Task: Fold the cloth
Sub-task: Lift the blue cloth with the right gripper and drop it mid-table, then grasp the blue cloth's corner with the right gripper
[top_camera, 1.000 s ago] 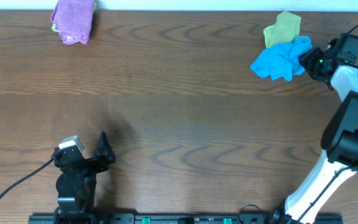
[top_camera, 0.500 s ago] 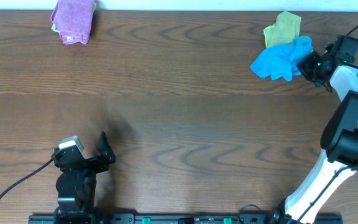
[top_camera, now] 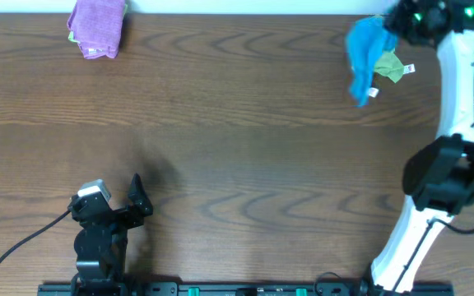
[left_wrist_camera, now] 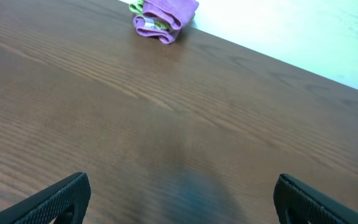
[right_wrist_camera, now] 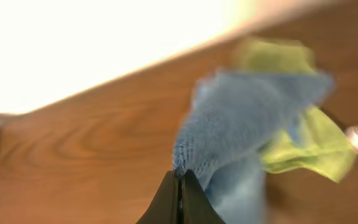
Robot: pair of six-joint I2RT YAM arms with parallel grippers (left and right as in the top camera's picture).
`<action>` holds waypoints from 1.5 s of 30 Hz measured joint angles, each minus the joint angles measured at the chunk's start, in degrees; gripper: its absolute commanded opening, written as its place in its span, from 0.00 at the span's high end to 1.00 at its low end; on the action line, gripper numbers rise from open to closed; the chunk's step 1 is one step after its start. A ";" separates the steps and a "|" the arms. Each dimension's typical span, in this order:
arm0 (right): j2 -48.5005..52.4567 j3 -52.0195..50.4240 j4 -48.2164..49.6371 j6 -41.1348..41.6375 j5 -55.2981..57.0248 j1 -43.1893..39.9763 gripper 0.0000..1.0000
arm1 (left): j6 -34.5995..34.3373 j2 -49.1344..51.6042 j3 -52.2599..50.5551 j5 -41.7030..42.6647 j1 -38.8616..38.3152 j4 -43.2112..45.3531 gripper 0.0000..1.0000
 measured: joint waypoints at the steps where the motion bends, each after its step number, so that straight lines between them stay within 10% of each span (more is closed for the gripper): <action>1: -0.04 3.21 -2.97 -1.64 -0.59 1.92 0.99 | 0.00 0.00 0.00 0.00 0.00 0.02 0.05; 12: -0.20 21.24 -21.66 -11.78 -4.66 30.25 0.99 | 0.00 0.00 0.00 0.00 0.00 0.04 0.05; 20: -0.44 26.88 -33.73 -13.35 3.26 31.93 0.99 | 0.00 0.00 0.00 -0.02 0.00 0.04 0.05; 21: -0.44 26.47 -35.34 -12.96 5.90 30.91 0.76 | 0.00 0.00 0.00 -0.02 0.00 0.04 0.05; 22: -0.44 25.66 -36.76 -12.15 9.07 29.29 0.11 | 0.00 0.00 0.00 0.00 0.00 0.04 0.05; 23: -0.44 24.02 -37.38 -11.41 12.33 26.38 0.01 | 0.00 0.00 0.00 -0.02 0.00 0.04 0.05; 32: -0.46 15.04 -35.28 -14.12 14.14 20.87 0.02 | 0.00 0.00 0.00 0.00 0.00 0.04 0.05; 45: -0.46 -15.50 -29.03 -29.09 18.27 27.93 0.38 | 0.00 0.00 0.00 0.00 0.00 0.04 0.05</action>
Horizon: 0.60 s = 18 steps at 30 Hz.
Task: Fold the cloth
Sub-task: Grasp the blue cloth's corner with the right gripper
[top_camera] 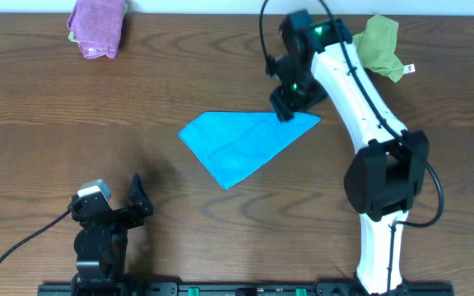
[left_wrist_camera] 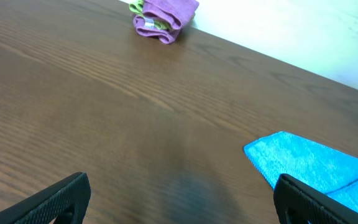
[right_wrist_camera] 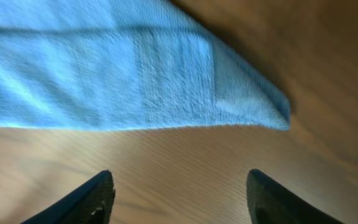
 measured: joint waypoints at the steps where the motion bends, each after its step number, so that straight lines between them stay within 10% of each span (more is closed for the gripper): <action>1: 0.00 -1.57 0.63 -0.46 0.96 0.00 0.39 | -0.02 0.00 0.00 0.00 0.00 0.00 0.05; 18: 0.00 -13.75 20.83 -8.76 12.39 3.06 0.34 | -0.02 0.00 0.00 -0.02 0.00 0.00 0.05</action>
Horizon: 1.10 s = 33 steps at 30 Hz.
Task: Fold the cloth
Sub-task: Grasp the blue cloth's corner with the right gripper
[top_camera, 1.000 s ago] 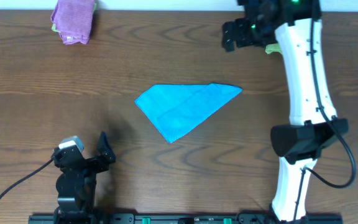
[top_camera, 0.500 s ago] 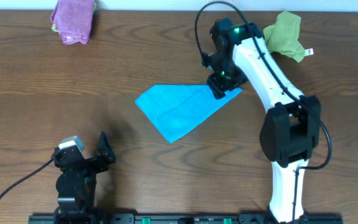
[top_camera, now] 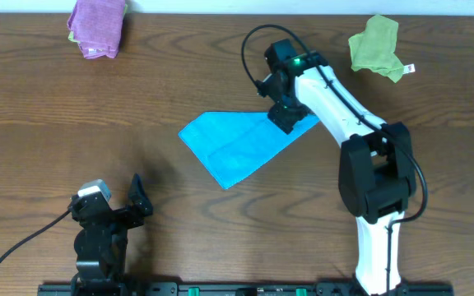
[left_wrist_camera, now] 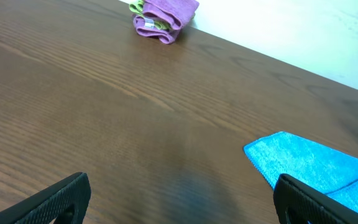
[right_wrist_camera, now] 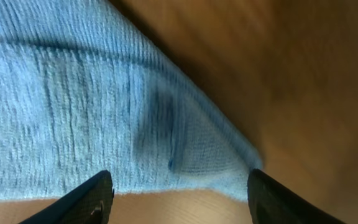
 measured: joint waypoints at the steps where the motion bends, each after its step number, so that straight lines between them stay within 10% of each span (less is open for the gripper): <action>1: 0.00 -0.02 0.96 -0.50 0.46 0.44 0.39 | 0.02 0.00 0.00 0.00 0.00 0.00 0.05; 11: 0.02 -0.52 2.03 -2.10 3.78 0.63 0.63 | 0.02 0.00 0.00 0.00 0.00 0.00 0.05; 17: 0.74 -0.57 1.05 -2.49 3.56 0.63 0.56 | 0.02 0.00 0.00 0.02 0.00 0.00 0.05; 23: 2.51 -0.61 0.00 -2.56 2.91 0.63 0.99 | 0.02 0.00 0.00 0.00 0.00 0.00 0.05; 33: 3.54 4.44 -1.40 4.15 8.48 0.66 0.99 | 0.02 0.00 0.00 0.00 0.00 0.00 0.04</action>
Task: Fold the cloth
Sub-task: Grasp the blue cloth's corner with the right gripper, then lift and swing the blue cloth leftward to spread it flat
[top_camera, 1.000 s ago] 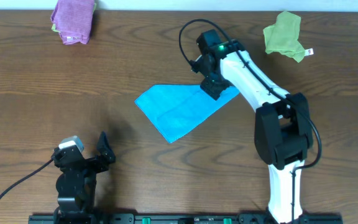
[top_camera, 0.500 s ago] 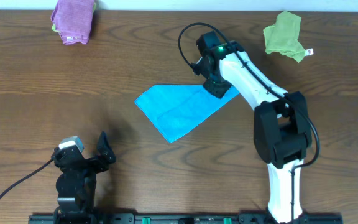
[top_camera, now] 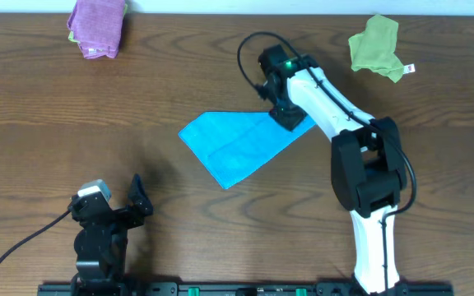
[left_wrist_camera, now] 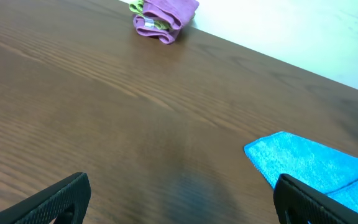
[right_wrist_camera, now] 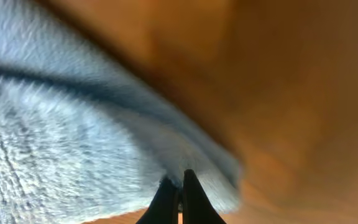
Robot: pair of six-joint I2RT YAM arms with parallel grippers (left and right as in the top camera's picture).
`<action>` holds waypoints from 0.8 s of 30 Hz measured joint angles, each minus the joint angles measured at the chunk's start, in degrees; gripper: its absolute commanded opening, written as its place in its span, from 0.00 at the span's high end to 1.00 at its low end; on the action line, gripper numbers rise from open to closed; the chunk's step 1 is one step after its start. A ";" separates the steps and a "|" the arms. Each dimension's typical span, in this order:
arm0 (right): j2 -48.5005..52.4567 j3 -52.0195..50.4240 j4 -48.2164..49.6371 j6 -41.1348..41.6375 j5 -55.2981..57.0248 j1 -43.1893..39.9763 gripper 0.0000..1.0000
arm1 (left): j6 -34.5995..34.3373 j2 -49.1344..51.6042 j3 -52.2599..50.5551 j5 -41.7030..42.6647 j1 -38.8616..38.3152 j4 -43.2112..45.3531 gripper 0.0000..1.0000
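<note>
The blue cloth [top_camera: 241,145] lies flat on the table's middle as a triangle, one layer doubled over another. Its left tip also shows in the left wrist view as the blue cloth [left_wrist_camera: 316,163]. My right gripper [top_camera: 286,117] is down on the cloth's right corner, shut on the cloth edge [right_wrist_camera: 104,180], its fingers [right_wrist_camera: 180,198] pressed together. My left gripper [top_camera: 136,200] rests open near the front left edge, its fingers [left_wrist_camera: 48,202] wide apart with nothing between them.
A folded purple cloth [top_camera: 97,26] with a green one under it sits at the back left corner. A crumpled green cloth [top_camera: 377,45] with a white tag lies at the back right. The right arm stretches across the table's right half.
My right gripper was open just over the blue cloth's right corner; now it is down on that corner and shut on the edge. The cloth's outline has not changed. The left arm has not moved.
First my right gripper held the blue cloth, bunched, in the air at the back right, over the green cloth. Then the blue cloth lay spread as a triangle mid-table with the gripper open above its right corner. Now the gripper has shut on that corner.
</note>
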 measured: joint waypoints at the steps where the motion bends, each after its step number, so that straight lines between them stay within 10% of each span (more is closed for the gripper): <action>1: 0.00 2.27 -0.20 0.79 1.27 0.00 0.99 | 0.00 0.00 0.00 0.00 0.00 0.00 0.05; 12: -0.26 31.34 -7.63 4.31 11.04 0.00 0.99 | 0.00 0.00 0.00 0.02 0.00 0.00 0.05; 24: -0.44 40.72 -7.65 3.10 -4.55 16.13 0.99 | 0.00 0.00 0.00 0.00 0.00 0.00 0.05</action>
